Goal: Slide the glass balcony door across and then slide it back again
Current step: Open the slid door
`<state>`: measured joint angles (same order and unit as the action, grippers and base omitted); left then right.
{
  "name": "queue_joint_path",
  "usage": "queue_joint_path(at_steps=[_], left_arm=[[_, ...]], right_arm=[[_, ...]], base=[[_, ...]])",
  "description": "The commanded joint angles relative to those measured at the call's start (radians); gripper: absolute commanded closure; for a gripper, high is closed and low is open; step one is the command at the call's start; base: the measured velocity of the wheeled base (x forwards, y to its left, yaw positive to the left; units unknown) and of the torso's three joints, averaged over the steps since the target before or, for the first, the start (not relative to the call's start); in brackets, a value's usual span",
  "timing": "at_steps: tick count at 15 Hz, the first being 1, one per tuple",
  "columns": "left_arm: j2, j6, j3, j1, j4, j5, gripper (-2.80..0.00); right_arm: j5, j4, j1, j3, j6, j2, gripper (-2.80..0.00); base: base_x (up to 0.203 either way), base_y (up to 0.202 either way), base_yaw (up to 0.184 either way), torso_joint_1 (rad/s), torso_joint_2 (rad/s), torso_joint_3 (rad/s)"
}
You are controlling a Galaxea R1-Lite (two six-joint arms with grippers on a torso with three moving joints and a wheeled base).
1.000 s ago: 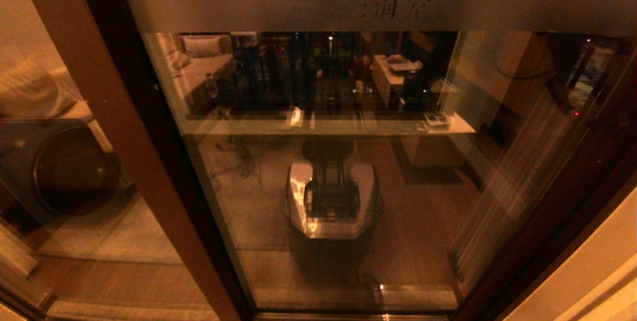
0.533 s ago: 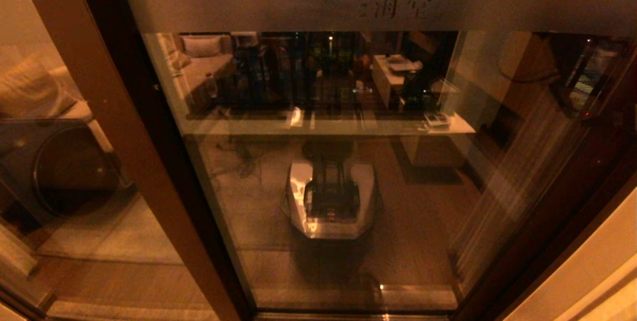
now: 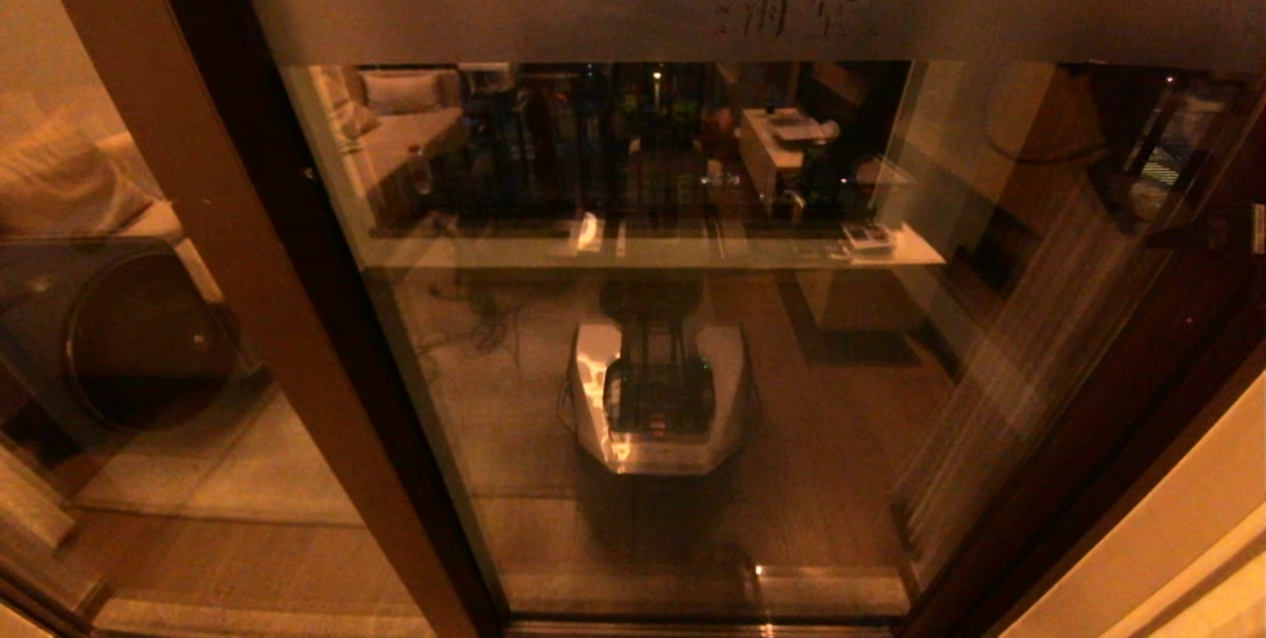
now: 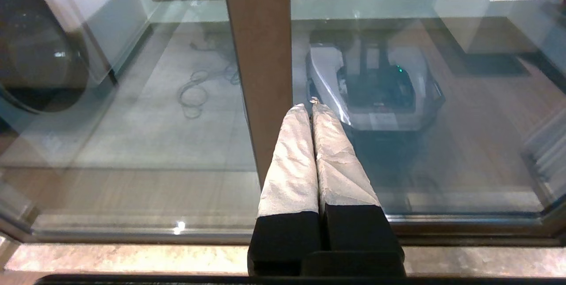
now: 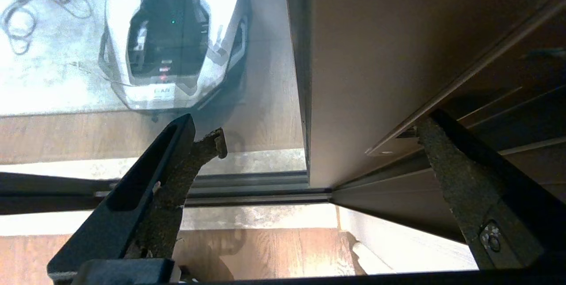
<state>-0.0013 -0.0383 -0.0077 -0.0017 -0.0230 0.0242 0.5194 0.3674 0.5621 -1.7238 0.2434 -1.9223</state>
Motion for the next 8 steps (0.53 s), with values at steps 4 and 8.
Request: queue_joint_path(at_steps=[4, 8], left_arm=[[0.001, 0.000, 0.000, 0.000, 0.000, 0.000, 0.00], [0.001, 0.000, 0.000, 0.000, 0.000, 0.000, 0.00]], right_arm=[[0.008, 0.007, -0.010, 0.023, 0.000, 0.033, -2.80], [0.008, 0.007, -0.033, 0.053, -0.001, 0.056, -2.80]], base=[[0.000, 0.000, 0.000, 0.000, 0.00, 0.000], [0.000, 0.000, 0.000, 0.000, 0.00, 0.000]])
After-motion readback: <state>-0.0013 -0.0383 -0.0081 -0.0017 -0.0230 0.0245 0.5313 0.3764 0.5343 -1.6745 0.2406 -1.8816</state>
